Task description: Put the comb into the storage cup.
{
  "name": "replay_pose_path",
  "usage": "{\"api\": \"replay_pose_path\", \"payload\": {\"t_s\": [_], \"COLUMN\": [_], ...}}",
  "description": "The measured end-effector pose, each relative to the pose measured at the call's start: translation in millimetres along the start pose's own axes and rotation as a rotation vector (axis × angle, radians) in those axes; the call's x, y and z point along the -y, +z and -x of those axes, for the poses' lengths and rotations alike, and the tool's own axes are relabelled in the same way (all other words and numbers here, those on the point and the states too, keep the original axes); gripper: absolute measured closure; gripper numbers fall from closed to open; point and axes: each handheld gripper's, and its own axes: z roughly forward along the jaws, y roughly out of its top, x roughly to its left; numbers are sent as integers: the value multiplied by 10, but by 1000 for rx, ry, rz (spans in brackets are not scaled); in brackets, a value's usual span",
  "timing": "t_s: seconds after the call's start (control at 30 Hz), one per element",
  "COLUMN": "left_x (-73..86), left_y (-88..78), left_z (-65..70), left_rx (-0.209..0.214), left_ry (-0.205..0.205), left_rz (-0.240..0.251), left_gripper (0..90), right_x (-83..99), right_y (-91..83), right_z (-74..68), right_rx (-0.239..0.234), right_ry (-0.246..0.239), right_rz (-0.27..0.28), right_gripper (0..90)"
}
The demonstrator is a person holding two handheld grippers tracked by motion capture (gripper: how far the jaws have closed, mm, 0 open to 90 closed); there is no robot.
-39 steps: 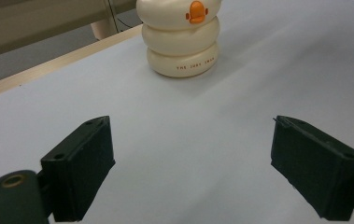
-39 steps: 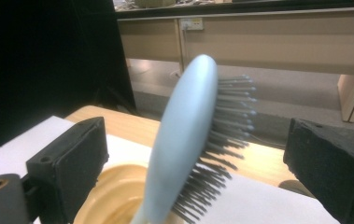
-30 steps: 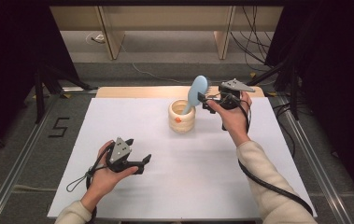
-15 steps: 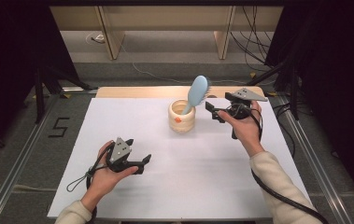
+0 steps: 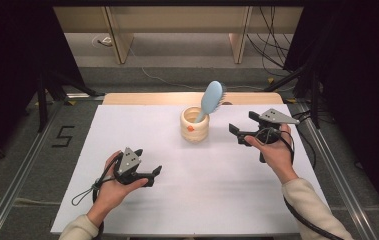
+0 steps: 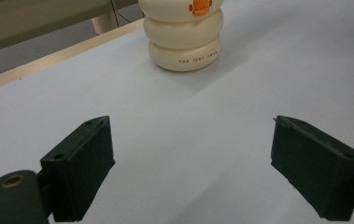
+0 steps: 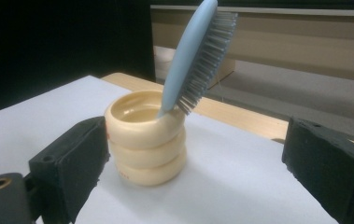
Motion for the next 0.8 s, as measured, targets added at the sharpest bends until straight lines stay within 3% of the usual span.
{"api": "replay_pose_path", "payload": {"t_s": [0.8], "left_x": [15], "left_y": [-9], "left_z": [9], "left_rx": [10], "left_ry": [-5], "left_rz": [-8], "left_gripper": [115], "right_x": [277], "right_y": [-369], "right_z": [6], "right_rx": [-21], "right_ry": [-47], "right_rz": [-30], "right_gripper": [77]}}
